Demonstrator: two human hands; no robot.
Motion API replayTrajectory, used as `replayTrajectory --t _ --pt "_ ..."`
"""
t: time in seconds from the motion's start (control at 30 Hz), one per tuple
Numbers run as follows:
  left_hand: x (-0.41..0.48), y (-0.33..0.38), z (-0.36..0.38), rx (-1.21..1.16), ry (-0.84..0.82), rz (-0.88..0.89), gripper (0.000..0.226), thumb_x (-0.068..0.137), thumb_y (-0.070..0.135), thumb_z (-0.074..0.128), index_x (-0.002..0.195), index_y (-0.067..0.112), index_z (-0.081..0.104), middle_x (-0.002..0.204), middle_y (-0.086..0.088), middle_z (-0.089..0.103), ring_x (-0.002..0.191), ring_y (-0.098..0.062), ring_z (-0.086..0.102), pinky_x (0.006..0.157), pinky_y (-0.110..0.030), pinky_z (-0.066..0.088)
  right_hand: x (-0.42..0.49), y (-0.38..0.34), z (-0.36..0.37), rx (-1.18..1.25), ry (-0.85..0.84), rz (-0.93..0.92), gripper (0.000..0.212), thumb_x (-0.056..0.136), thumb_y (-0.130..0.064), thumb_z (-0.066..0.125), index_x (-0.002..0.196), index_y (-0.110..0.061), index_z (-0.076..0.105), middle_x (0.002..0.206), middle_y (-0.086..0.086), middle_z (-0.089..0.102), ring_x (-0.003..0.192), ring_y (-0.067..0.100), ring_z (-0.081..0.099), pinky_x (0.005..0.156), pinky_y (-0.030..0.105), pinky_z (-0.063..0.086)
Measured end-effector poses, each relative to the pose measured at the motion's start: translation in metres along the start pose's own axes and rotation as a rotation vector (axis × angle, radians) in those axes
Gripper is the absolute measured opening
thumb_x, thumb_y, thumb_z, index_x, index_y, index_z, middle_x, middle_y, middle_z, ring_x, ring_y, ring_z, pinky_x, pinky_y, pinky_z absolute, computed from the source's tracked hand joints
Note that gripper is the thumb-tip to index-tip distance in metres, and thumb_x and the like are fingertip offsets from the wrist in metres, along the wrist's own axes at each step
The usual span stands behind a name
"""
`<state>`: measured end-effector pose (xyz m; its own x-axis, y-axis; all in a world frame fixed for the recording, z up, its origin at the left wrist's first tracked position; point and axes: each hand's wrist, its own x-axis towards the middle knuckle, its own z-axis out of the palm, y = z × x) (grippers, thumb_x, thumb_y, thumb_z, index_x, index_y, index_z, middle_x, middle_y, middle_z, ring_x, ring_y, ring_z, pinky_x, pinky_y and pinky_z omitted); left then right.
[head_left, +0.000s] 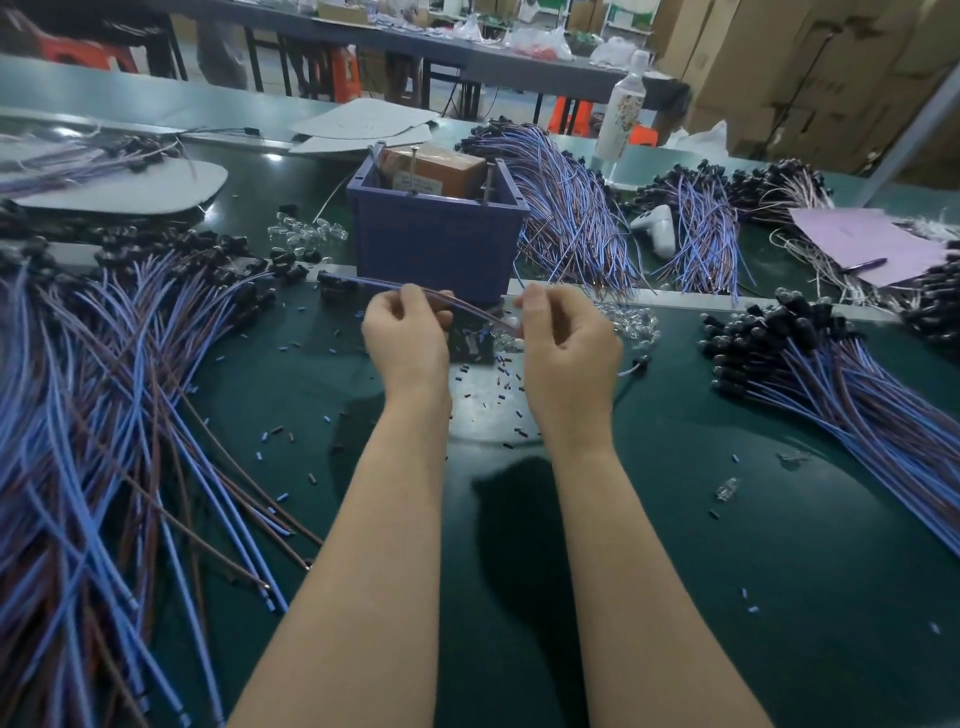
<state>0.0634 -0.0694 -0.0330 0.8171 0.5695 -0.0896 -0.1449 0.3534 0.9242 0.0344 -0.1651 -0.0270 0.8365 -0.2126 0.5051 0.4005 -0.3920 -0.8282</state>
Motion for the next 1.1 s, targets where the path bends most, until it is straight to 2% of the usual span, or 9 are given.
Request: replayTrajectory --t 0.1,0.17,0.27,0.4,0.5,0.57,0.67,0.87,1.1 --pt "-0.001 0.002 0.0 -0.037 0.014 0.035 0.015 0.099 0.014 0.041 0.09 0.008 0.051 0.071 0.002 0.064 0.047 0.002 0.053 0.053 -0.016 0.044 -0.002 0.004 0.005 -0.255 -0.112 -0.111 0.024 0.098 -0.019 0.047 0.106 -0.009 0.068 0.1 0.005 0.07 0.095 0.022 0.059 0.087 0.03 0.043" --pt "-0.005 0.001 0.002 -0.035 -0.07 0.065 0.012 0.098 0.011 0.046 0.089 0.01 0.053 0.072 0.001 0.063 0.052 0.002 0.055 0.056 -0.015 0.047 -0.006 0.009 0.012 -0.266 -0.234 -0.05 0.023 0.097 -0.016 0.049 0.1 -0.007 0.069 0.092 0.009 0.07 0.087 0.026 0.06 0.078 0.031 0.041" --pt "-0.01 -0.003 0.005 0.084 -0.267 0.057 0.008 0.095 0.01 0.054 0.091 0.01 0.06 0.075 0.001 0.062 0.059 -0.003 0.055 0.056 -0.017 0.048 -0.006 0.011 0.016 -0.212 -0.197 0.051 0.021 0.096 -0.014 0.049 0.092 -0.006 0.068 0.082 0.011 0.07 0.078 0.029 0.062 0.074 0.036 0.046" --pt "-0.013 -0.007 0.004 0.256 -0.425 0.017 0.013 0.094 0.012 0.057 0.097 0.003 0.066 0.077 -0.005 0.064 0.056 -0.003 0.058 0.043 -0.014 0.043 -0.004 0.013 0.013 -0.072 -0.169 0.196 0.018 0.095 -0.011 0.05 0.096 -0.009 0.067 0.08 0.005 0.068 0.068 0.013 0.064 0.07 0.026 0.053" --pt "-0.013 -0.008 0.003 0.205 -0.41 -0.006 0.016 0.096 0.01 0.052 0.089 0.004 0.064 0.069 -0.004 0.06 0.047 -0.002 0.056 0.042 -0.015 0.045 -0.003 0.015 0.015 0.002 -0.106 0.269 0.014 0.095 -0.011 0.05 0.091 -0.011 0.064 0.084 0.007 0.069 0.074 0.017 0.066 0.075 0.029 0.056" --pt "-0.011 -0.008 0.003 0.184 -0.385 0.01 0.022 0.098 0.01 0.048 0.081 0.009 0.061 0.073 -0.006 0.062 0.059 -0.01 0.064 0.058 -0.023 0.055 -0.001 0.017 0.017 0.039 -0.034 0.325 0.012 0.095 -0.011 0.049 0.089 -0.012 0.06 0.089 0.013 0.07 0.085 0.026 0.067 0.084 0.043 0.053" --pt "-0.009 -0.009 0.004 0.186 -0.301 0.086 0.023 0.1 0.013 0.043 0.081 0.014 0.055 0.077 -0.004 0.066 0.077 -0.021 0.067 0.079 -0.034 0.055 0.0 0.016 0.018 0.141 0.061 0.372 0.015 0.098 -0.01 0.044 0.086 -0.015 0.051 0.086 0.014 0.07 0.083 0.026 0.069 0.086 0.048 0.053" --pt "-0.003 -0.012 -0.001 0.234 -0.173 0.18 0.019 0.1 0.015 0.042 0.089 0.01 0.058 0.065 0.004 0.06 0.059 -0.005 0.058 0.066 -0.018 0.048 -0.005 0.013 0.021 0.105 0.011 0.333 0.013 0.098 -0.011 0.043 0.089 -0.018 0.047 0.076 0.005 0.069 0.081 0.023 0.069 0.086 0.047 0.053" --pt "0.0 -0.013 -0.001 0.245 -0.212 0.118 0.02 0.099 0.013 0.043 0.093 0.007 0.062 0.063 0.004 0.058 0.05 0.003 0.054 0.071 -0.026 0.051 -0.008 0.01 0.021 0.003 -0.088 0.297 0.008 0.097 -0.01 0.047 0.092 -0.014 0.051 0.078 0.003 0.068 0.082 0.023 0.067 0.085 0.044 0.053"
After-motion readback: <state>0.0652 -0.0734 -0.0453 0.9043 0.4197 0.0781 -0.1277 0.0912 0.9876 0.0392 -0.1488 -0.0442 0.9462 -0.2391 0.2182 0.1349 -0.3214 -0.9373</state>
